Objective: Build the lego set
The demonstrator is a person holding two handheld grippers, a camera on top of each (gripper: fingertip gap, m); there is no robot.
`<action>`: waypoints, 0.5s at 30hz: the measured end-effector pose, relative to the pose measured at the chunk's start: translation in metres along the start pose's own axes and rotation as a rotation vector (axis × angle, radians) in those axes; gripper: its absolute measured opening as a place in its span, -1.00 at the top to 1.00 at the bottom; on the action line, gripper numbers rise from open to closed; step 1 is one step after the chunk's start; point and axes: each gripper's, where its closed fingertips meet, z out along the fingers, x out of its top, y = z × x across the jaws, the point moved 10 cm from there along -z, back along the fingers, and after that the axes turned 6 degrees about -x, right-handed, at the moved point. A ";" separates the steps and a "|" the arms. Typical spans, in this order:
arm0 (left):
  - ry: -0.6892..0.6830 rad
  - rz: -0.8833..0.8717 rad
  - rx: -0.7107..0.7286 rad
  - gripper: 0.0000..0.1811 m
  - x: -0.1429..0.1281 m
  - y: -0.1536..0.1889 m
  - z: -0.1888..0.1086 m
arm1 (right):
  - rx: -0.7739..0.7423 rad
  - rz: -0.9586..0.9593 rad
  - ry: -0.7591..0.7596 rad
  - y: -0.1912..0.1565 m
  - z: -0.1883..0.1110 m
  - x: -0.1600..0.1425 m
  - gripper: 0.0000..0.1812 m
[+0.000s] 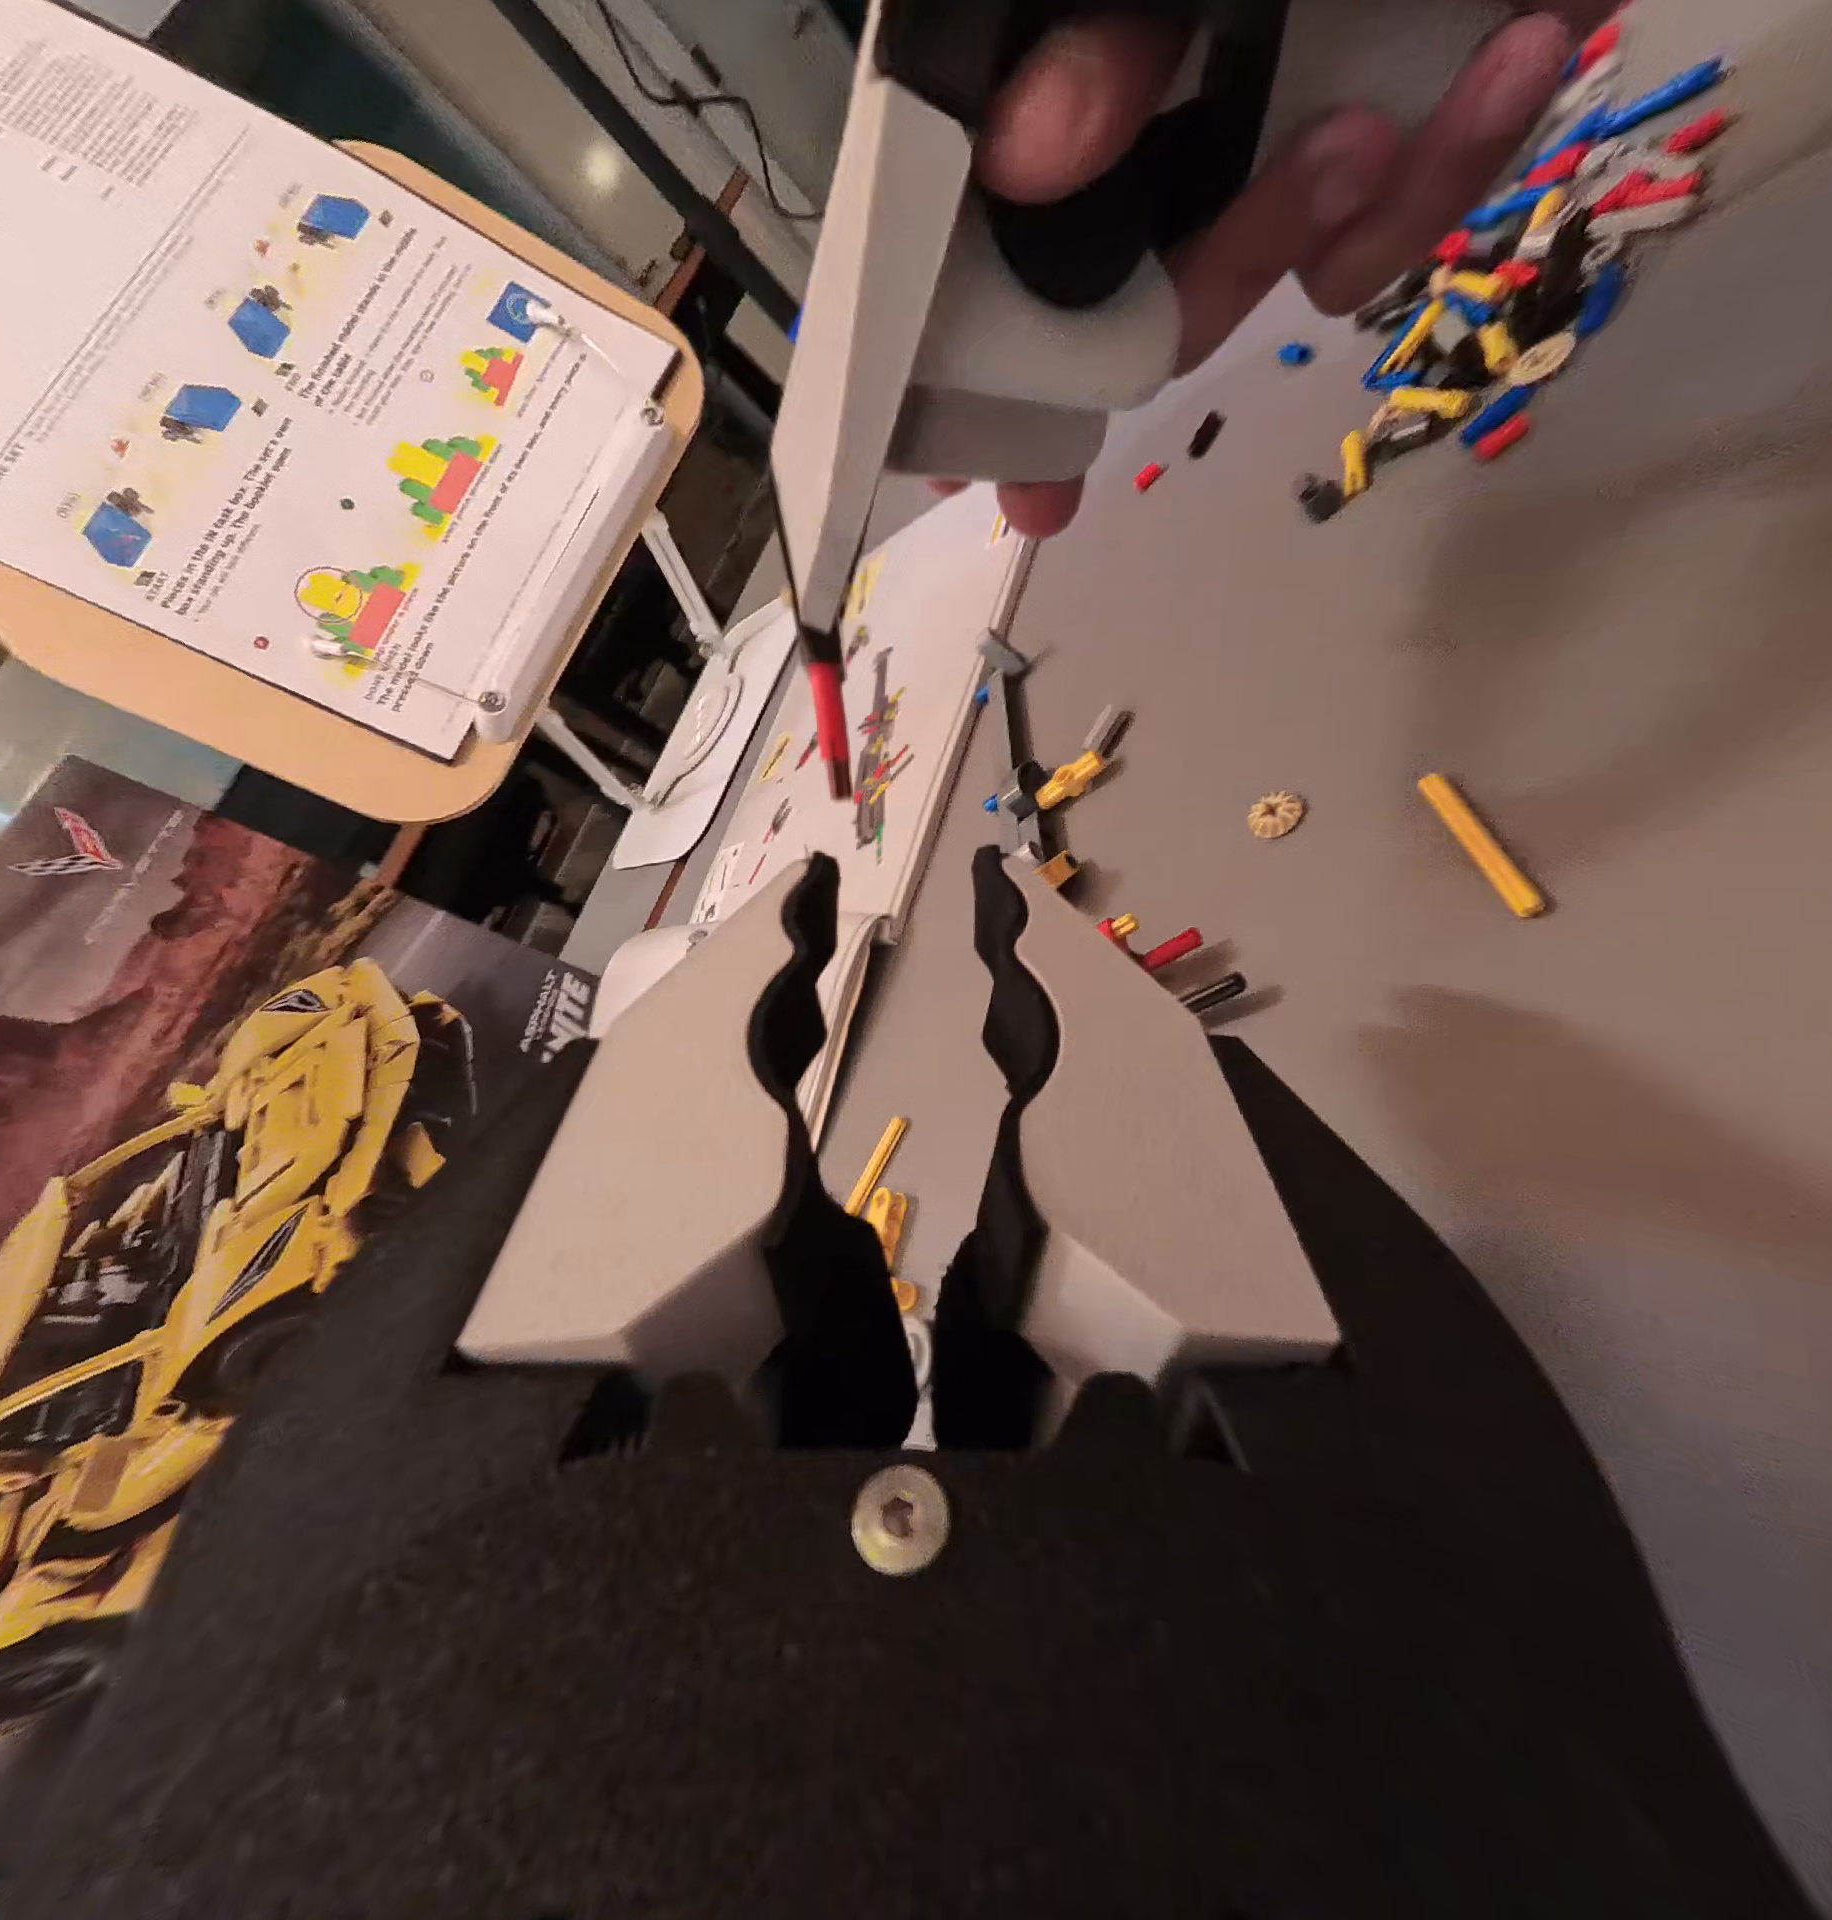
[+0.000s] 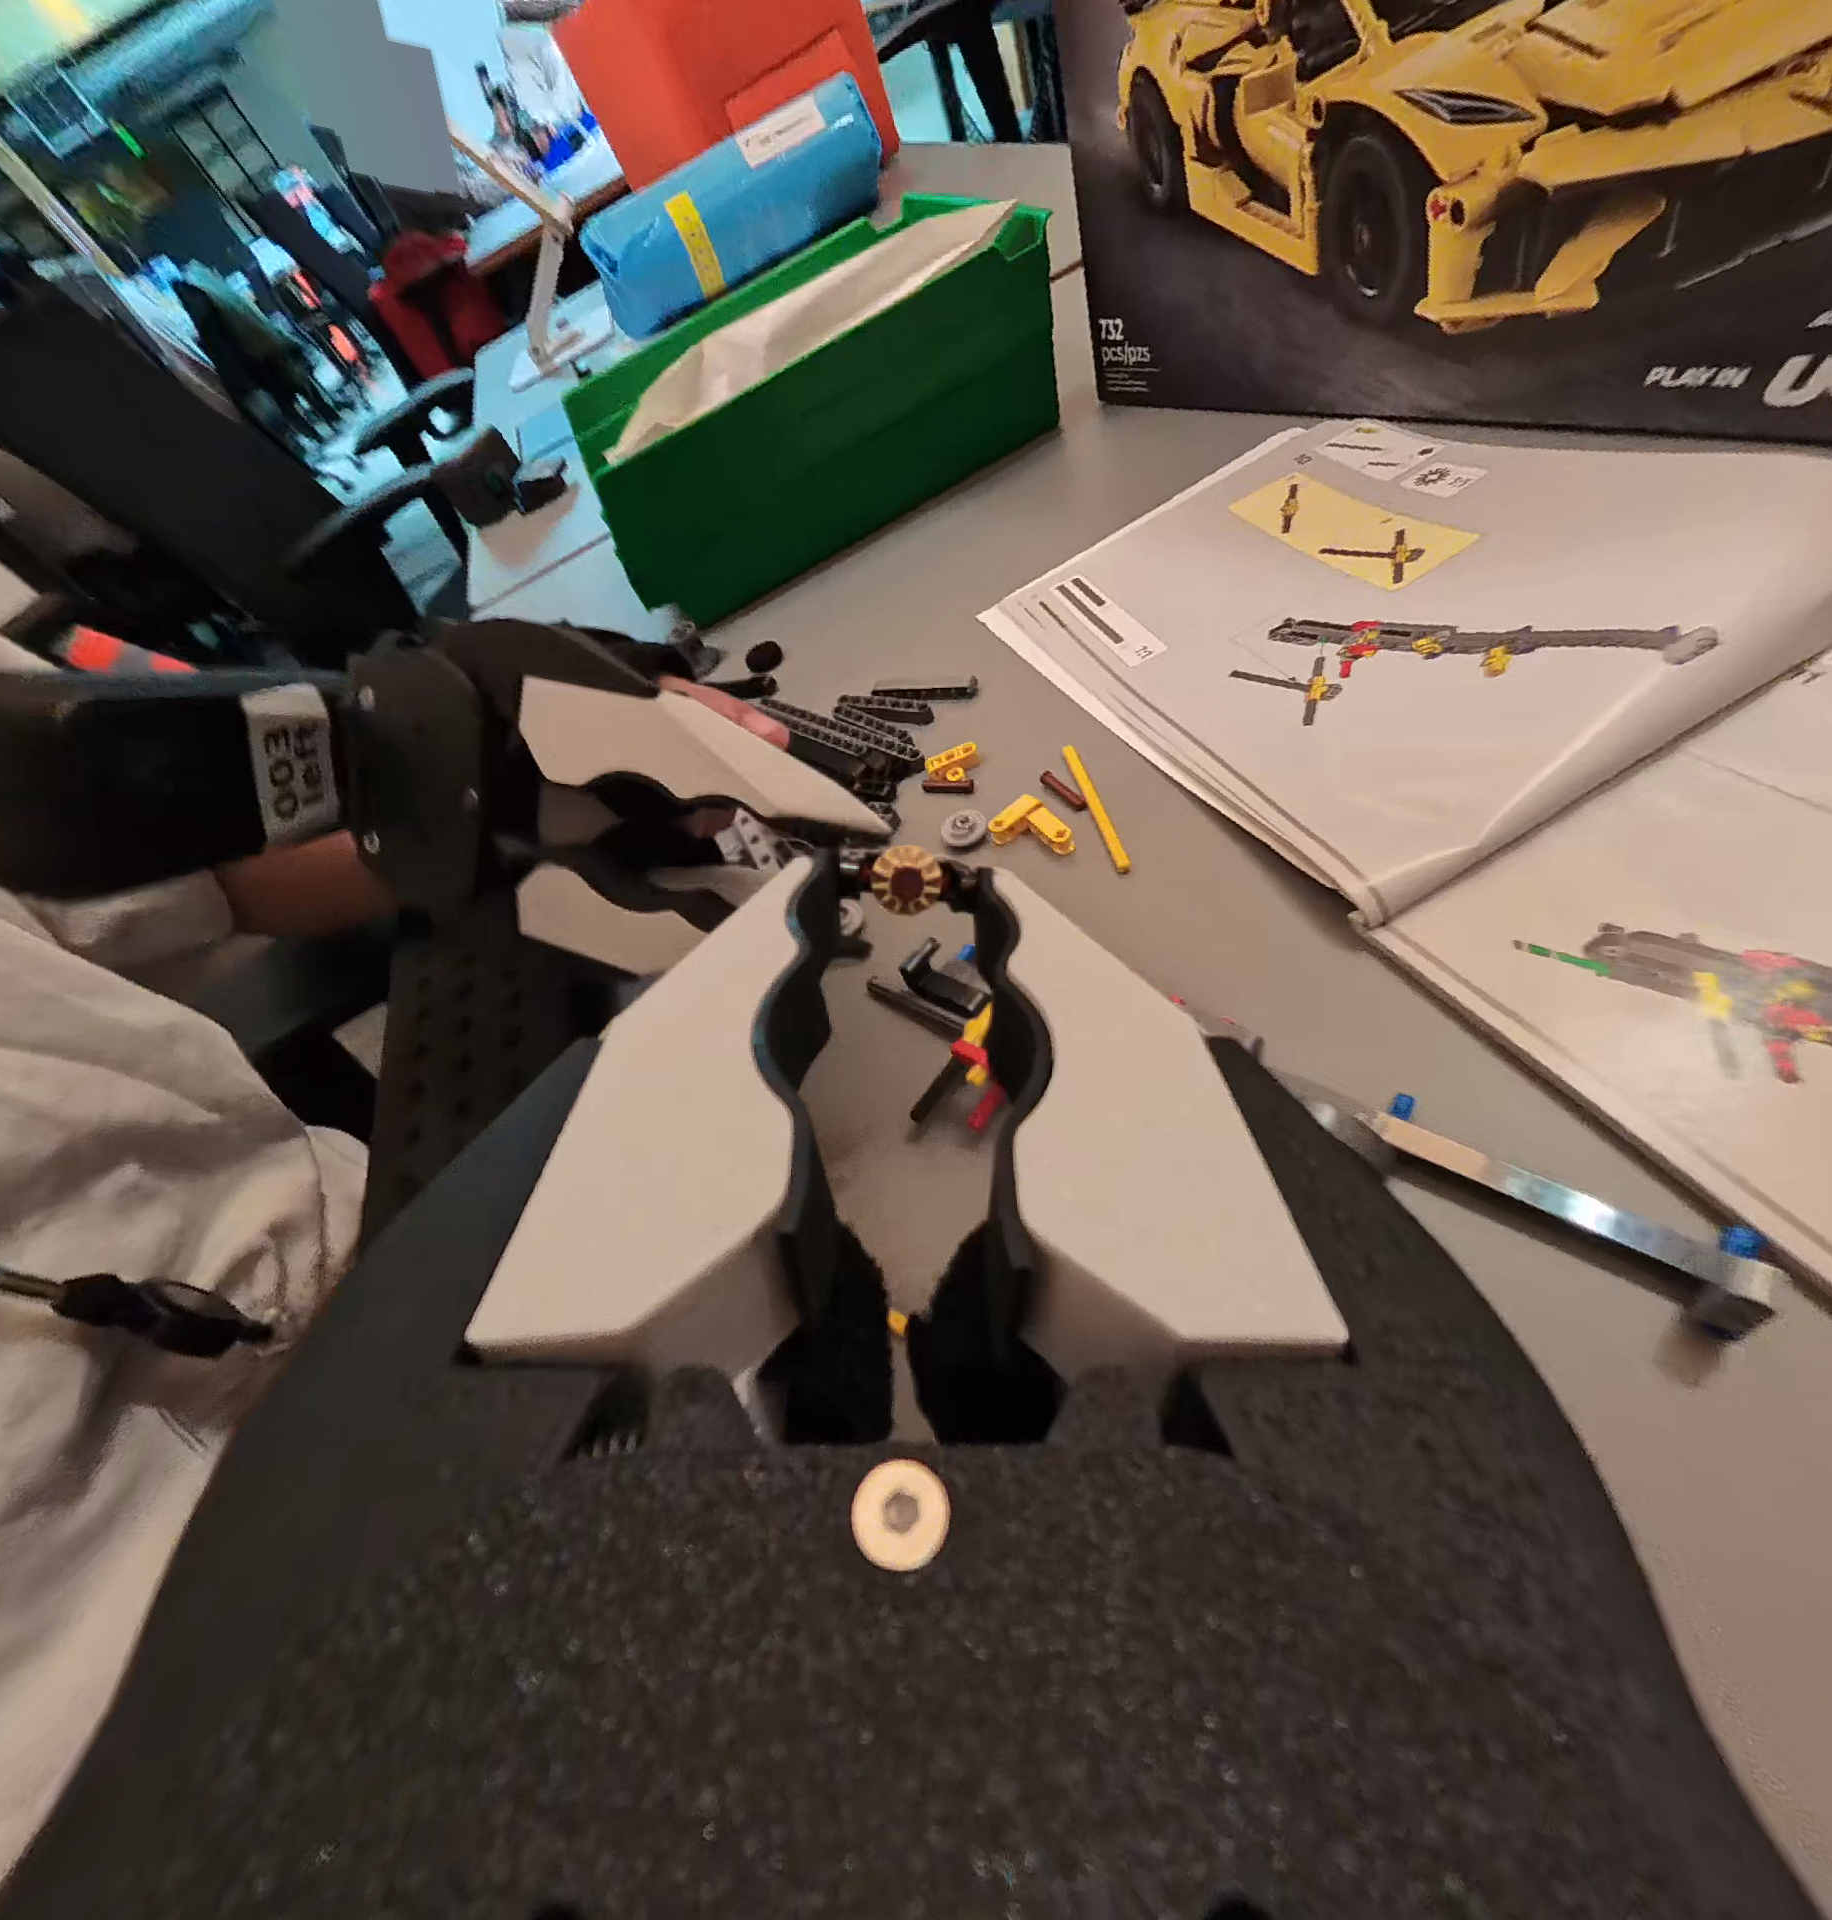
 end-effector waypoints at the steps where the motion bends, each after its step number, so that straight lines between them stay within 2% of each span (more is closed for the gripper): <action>1: -0.015 0.009 0.014 0.72 0.000 0.001 0.002 | 0.007 0.015 0.008 0.000 0.005 -0.002 0.73; 7: -0.094 0.045 0.085 0.77 -0.006 -0.002 0.012 | 0.031 0.007 0.005 -0.004 0.025 -0.009 0.73; 8: -0.093 0.049 0.083 0.91 -0.006 -0.002 0.012 | 0.037 0.009 0.000 -0.004 0.027 -0.010 0.73; 9: -0.096 0.052 0.081 0.97 -0.006 -0.003 0.012 | 0.039 0.010 -0.001 -0.004 0.027 -0.011 0.73; 15: -0.097 0.045 0.097 0.98 -0.008 -0.007 0.012 | 0.022 -0.003 0.017 -0.003 0.027 -0.015 0.73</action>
